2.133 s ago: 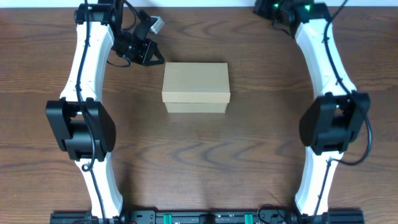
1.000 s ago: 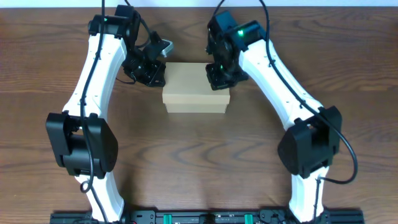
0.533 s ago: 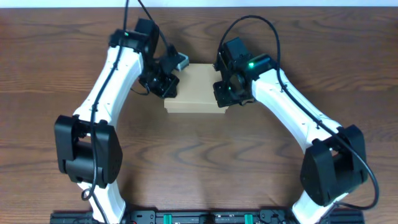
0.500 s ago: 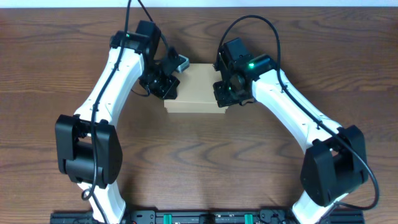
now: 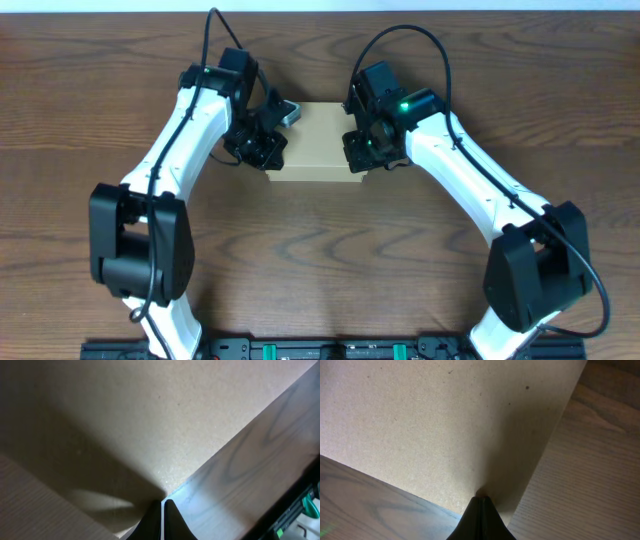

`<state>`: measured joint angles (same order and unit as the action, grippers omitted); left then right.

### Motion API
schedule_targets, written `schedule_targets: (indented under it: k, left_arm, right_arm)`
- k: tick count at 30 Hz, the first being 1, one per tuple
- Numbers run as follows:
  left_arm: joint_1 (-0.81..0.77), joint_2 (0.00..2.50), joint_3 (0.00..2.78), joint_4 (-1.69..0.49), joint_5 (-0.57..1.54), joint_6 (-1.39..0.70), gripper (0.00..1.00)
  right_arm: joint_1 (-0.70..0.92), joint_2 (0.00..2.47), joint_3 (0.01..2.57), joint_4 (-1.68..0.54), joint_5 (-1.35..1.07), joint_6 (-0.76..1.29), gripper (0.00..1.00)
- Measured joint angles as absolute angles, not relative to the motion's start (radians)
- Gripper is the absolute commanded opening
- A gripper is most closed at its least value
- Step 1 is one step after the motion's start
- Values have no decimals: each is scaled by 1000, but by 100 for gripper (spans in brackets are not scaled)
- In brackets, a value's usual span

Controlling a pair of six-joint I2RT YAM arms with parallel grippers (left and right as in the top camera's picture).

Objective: Pack container

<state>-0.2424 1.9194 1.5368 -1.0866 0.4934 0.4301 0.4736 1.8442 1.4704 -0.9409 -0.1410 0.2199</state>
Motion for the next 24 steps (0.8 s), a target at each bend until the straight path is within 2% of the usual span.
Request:
schedule_targets:
  k: [15,20,24]
  left_arm:
    - [-244,1894,1521,-1112,464,369,6]
    - [-243,1768,1524,-1123,434,335,6]
    - [-243,1513,1558,-1147,426,319,6]
  right_arm:
    - [474,1810,1470,-950,-147,220,1]
    - [474,1604,1474,-970,-110,223,1]
    - [474,1370,1496,-1076,-93,253,2]
